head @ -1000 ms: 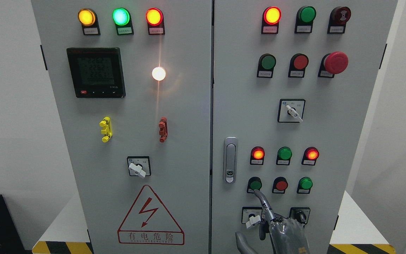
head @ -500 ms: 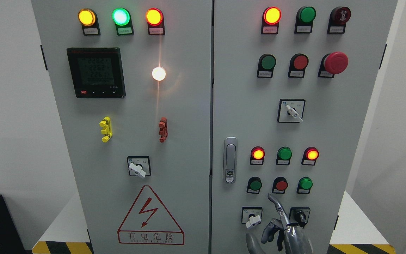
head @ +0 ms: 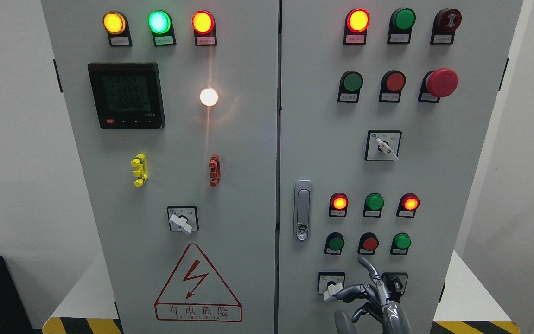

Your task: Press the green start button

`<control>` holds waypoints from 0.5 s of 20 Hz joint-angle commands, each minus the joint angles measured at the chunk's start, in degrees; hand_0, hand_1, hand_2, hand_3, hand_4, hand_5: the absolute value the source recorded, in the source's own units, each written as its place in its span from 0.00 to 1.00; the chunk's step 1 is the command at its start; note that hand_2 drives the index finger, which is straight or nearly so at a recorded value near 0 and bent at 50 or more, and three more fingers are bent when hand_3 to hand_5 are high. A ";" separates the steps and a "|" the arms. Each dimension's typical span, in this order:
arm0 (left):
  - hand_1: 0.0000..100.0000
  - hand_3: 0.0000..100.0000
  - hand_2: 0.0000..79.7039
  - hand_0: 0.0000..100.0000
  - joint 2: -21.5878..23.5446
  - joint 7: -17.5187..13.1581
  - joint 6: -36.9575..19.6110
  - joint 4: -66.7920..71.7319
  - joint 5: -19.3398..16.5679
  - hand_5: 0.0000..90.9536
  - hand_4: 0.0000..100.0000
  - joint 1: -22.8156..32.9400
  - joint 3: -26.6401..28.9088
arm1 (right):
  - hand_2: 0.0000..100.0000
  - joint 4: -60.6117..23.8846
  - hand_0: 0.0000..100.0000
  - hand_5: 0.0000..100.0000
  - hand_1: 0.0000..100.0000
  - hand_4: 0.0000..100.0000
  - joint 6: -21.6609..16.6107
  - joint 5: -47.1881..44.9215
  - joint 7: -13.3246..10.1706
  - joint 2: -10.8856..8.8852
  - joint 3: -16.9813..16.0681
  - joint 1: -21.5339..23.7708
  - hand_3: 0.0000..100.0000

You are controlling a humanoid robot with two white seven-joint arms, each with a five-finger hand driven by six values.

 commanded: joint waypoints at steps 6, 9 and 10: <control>0.56 0.00 0.00 0.12 0.00 -0.02 0.02 1.67 0.00 0.00 0.00 -1.50 0.00 | 0.00 -3.72 0.00 0.19 0.13 0.12 -0.47 -7.97 4.96 0.21 1.13 0.99 0.13; 0.56 0.00 0.00 0.12 0.00 -0.02 0.02 1.67 0.00 0.00 0.00 -1.50 0.00 | 0.00 -3.72 0.00 0.15 0.07 0.10 -0.47 -8.94 4.96 0.21 1.04 1.07 0.11; 0.56 0.00 0.00 0.12 0.00 -0.02 0.02 1.67 0.00 0.00 0.00 -1.50 0.00 | 0.00 -3.72 0.00 0.13 0.05 0.10 -0.56 -8.94 4.87 0.21 1.04 1.07 0.10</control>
